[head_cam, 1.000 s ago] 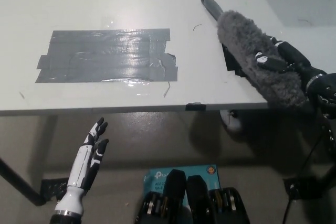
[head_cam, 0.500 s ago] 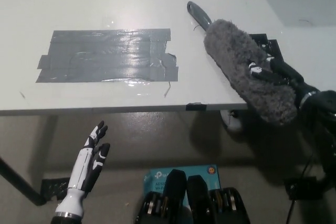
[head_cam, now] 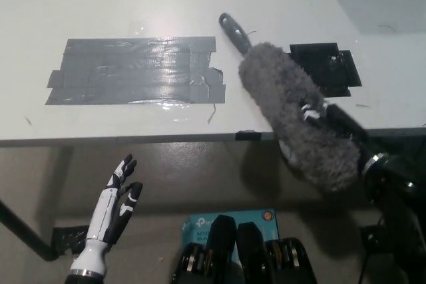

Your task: A grey duster is kept infront of the robot in the middle of the table and the robot extends its right arm to grab the duster, picks it up and hands it to a person

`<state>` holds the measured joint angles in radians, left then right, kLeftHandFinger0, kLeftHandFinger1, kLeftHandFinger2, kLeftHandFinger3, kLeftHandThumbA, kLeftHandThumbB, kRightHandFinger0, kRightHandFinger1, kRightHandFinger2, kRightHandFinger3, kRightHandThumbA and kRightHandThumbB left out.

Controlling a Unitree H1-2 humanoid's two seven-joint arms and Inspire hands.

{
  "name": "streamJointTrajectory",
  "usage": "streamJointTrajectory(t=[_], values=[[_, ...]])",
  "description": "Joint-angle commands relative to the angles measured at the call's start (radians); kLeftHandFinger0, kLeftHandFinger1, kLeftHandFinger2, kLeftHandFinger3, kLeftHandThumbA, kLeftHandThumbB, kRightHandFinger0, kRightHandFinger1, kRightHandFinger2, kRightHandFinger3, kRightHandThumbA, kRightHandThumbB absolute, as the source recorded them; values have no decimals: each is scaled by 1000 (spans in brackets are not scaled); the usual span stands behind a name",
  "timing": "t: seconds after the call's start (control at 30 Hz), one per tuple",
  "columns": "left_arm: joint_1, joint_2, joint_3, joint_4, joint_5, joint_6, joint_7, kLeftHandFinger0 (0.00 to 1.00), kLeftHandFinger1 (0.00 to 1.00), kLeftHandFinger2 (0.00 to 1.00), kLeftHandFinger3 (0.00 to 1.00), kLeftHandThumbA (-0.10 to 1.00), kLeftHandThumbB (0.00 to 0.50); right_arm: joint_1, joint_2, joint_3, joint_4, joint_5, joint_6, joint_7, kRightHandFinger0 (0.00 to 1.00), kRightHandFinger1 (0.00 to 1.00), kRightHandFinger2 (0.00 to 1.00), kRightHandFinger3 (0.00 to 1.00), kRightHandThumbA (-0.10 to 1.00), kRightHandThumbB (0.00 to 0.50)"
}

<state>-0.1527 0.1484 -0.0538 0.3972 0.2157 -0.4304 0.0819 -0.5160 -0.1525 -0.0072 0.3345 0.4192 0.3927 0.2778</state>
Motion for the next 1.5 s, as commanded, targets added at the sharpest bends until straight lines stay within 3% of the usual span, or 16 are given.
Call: streamJointTrajectory(t=[0.0,0.17,0.3,0.43,0.63,0.8,1.47], values=[[-12,18,-1,-60,-23,-40,-7,855,992,1000,1000,921,190,80,169,-76,-479,750,77,-153,0,456,924,1000,-100,132],[-25,25,-1,-56,-19,-40,-8,852,989,1000,1000,923,193,117,196,-72,-513,745,77,-166,0,364,860,996,-100,143],[-20,24,3,-56,-17,-40,-11,861,998,1000,1000,930,199,147,214,-63,-507,750,77,-150,0,331,871,985,-100,145],[-18,21,2,-56,0,-40,-1,891,1000,1000,1000,966,201,162,227,-64,-507,753,77,-157,0,347,873,1000,-100,109],[-25,21,2,-54,22,-40,15,909,1000,1000,1000,991,199,166,244,-75,-510,774,77,-185,0,376,880,1000,-100,106],[-25,24,1,-59,16,-40,11,927,1000,1000,1000,1000,196,164,238,-68,-502,803,77,-185,0,462,899,1000,-100,98],[-22,23,4,-59,33,-40,16,930,1000,1000,1000,1000,187,172,223,-40,-496,836,77,-233,0,472,912,1000,-100,100]])
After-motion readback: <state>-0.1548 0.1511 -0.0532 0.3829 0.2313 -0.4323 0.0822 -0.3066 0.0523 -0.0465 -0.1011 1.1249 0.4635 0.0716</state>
